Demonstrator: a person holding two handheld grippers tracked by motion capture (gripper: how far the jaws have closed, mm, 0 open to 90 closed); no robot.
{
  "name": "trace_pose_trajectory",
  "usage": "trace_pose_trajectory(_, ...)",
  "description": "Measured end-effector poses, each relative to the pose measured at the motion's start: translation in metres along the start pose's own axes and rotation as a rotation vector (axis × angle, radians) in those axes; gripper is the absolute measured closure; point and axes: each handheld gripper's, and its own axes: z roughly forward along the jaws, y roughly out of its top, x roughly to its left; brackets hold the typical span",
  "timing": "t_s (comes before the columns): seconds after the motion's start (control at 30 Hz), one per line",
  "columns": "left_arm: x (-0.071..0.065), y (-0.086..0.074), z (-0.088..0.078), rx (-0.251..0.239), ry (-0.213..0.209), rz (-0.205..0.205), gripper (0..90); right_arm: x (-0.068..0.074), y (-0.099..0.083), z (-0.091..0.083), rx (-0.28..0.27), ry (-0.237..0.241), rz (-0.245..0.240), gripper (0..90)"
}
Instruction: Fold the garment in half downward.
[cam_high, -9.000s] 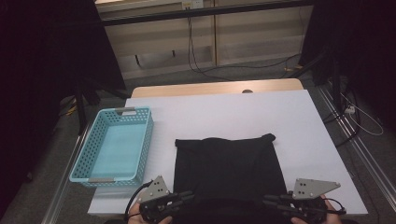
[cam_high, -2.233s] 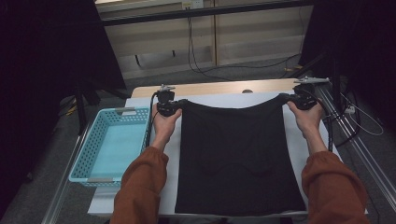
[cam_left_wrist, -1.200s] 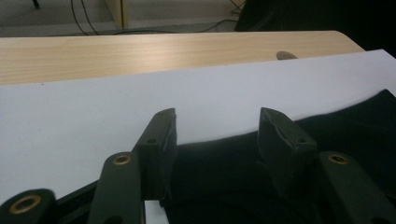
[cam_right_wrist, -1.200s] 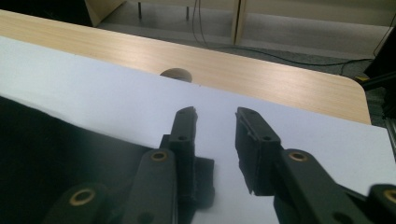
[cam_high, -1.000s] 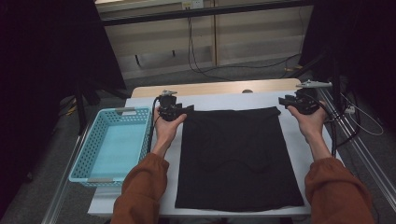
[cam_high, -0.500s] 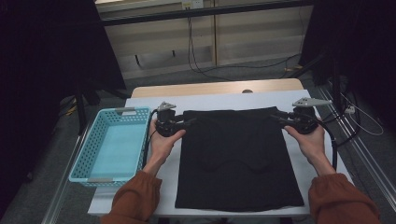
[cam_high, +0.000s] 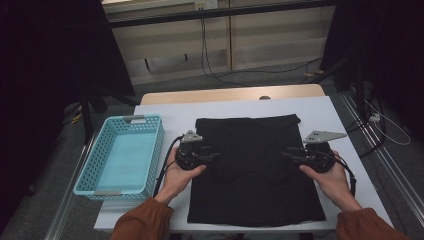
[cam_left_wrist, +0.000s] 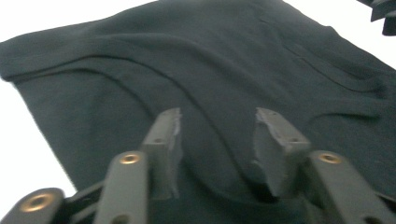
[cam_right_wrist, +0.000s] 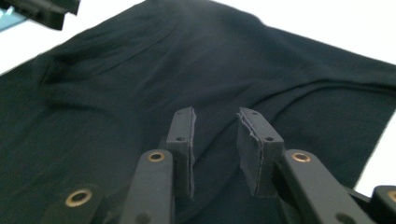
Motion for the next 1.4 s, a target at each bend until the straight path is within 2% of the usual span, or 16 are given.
trace_pose_trajectory(0.17, -0.011, -0.007, 0.007, 0.043, -0.042, 0.014, 56.1, 0.017, -0.009, 0.006, 0.044, 0.029, -0.034, 69.3)
trace_pose_trajectory(0.27, -0.017, -0.017, 0.012, 0.098, -0.030, 0.032, 56.4, 0.020, -0.015, 0.009, 0.060, 0.038, -0.032, 69.4)
trace_pose_trajectory(0.3, -0.018, -0.019, 0.013, 0.119, -0.045, 0.034, 56.4, 0.021, -0.018, 0.011, 0.075, 0.036, -0.036, 69.4)
trace_pose_trajectory(0.37, -0.018, -0.023, 0.013, 0.138, -0.028, 0.037, 58.0, 0.022, -0.022, 0.013, 0.106, 0.021, -0.052, 69.4)
trace_pose_trajectory(0.4, -0.017, -0.027, 0.012, 0.148, -0.026, 0.018, 58.1, 0.022, -0.023, 0.013, 0.108, 0.026, -0.044, 69.4)
trace_pose_trajectory(0.53, -0.019, -0.034, 0.008, 0.166, -0.054, 0.008, 59.2, 0.024, -0.026, 0.012, 0.125, 0.035, -0.033, 69.4)
trace_pose_trajectory(0.63, -0.023, -0.038, 0.003, 0.175, -0.058, 0.017, 59.2, 0.028, -0.029, 0.012, 0.143, 0.033, -0.040, 69.3)
trace_pose_trajectory(0.7, -0.026, -0.040, 0.001, 0.185, -0.077, 0.023, 59.2, 0.030, -0.030, 0.010, 0.140, 0.034, -0.033, 69.3)
trace_pose_trajectory(0.77, -0.029, -0.043, 0.001, 0.196, -0.066, 0.041, 59.1, 0.031, -0.032, 0.009, 0.148, 0.031, -0.034, 68.5)
trace_pose_trajectory(0.83, -0.028, -0.042, 0.000, 0.198, -0.068, 0.040, 59.2, 0.031, -0.034, 0.009, 0.160, 0.025, -0.032, 67.3)
trace_pose_trajectory(0.87, -0.028, -0.042, 0.001, 0.195, -0.064, 0.038, 60.3, 0.031, -0.035, 0.009, 0.163, 0.025, -0.031, 67.3)
trace_pose_trajectory(0.97, -0.025, -0.042, 0.001, 0.191, -0.066, 0.035, 74.5, 0.030, -0.037, 0.011, 0.179, 0.027, -0.030, 67.5)
trace_pose_trajectory(1.07, -0.025, -0.041, -0.001, 0.167, -0.076, 0.034, 84.9, 0.031, -0.038, 0.015, 0.196, 0.034, -0.032, 70.9)
trace_pose_trajectory(1.17, -0.027, -0.038, -0.007, 0.104, -0.092, 0.023, 87.1, 0.031, -0.037, 0.016, 0.197, 0.066, -0.034, 84.9)
trace_pose_trajectory(1.23, -0.029, -0.036, -0.010, 0.067, -0.112, 0.016, 87.5, 0.033, -0.036, 0.015, 0.192, 0.066, -0.055, 86.8)
trace_pose_trajectory(1.4, -0.035, -0.036, -0.020, -0.023, -0.137, 0.011, 87.7, 0.034, -0.033, 0.009, 0.134, 0.090, -0.042, 87.6)
